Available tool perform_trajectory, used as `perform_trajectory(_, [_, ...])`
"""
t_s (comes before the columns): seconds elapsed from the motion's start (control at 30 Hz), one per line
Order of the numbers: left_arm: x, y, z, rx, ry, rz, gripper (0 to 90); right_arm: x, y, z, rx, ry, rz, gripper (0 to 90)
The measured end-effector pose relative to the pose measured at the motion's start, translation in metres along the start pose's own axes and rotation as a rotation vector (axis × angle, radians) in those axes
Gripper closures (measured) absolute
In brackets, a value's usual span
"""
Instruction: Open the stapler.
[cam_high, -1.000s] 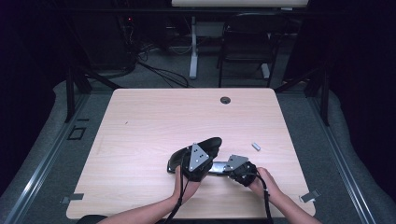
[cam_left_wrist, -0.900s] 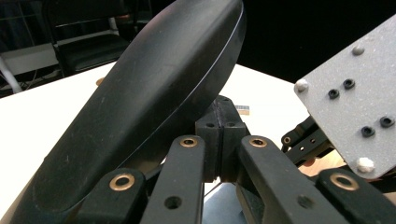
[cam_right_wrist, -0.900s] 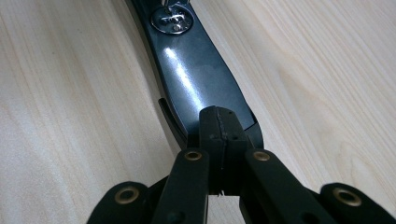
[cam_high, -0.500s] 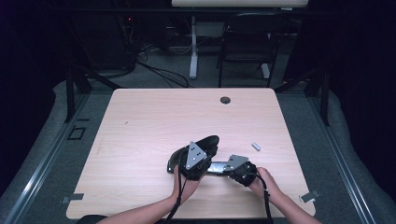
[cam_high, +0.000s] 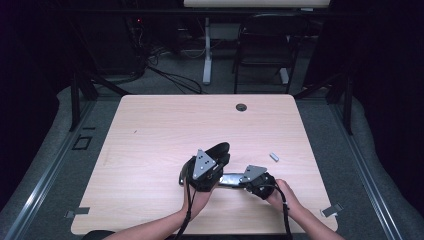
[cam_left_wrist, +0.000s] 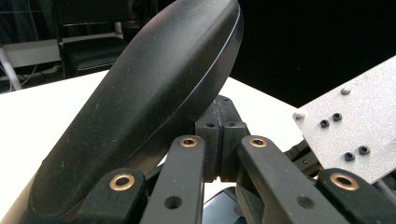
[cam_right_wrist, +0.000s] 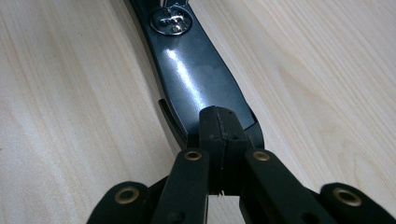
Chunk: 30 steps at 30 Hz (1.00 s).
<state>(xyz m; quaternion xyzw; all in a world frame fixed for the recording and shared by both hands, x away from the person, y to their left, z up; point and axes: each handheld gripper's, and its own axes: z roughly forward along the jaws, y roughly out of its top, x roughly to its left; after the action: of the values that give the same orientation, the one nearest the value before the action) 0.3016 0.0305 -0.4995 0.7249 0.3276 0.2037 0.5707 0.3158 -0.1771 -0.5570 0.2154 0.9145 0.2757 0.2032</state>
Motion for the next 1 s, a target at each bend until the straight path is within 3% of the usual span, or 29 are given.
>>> perform_trajectory(0.4, [0.006, 0.005, -0.01, -0.016, -0.001, -0.041, 90.0, 0.0, 0.0, 0.001, -0.01, 0.007, 0.014, 90.0])
perform_trajectory(0.83, [0.012, 0.011, -0.022, -0.03, 0.008, -0.049, 90.0, -0.001, 0.0, 0.0, 0.001, 0.001, 0.019, 90.0])
perform_trajectory(1.0, [0.017, 0.014, -0.028, -0.027, -0.001, -0.079, 90.0, -0.001, 0.0, 0.0, 0.003, 0.001, 0.02, 90.0])
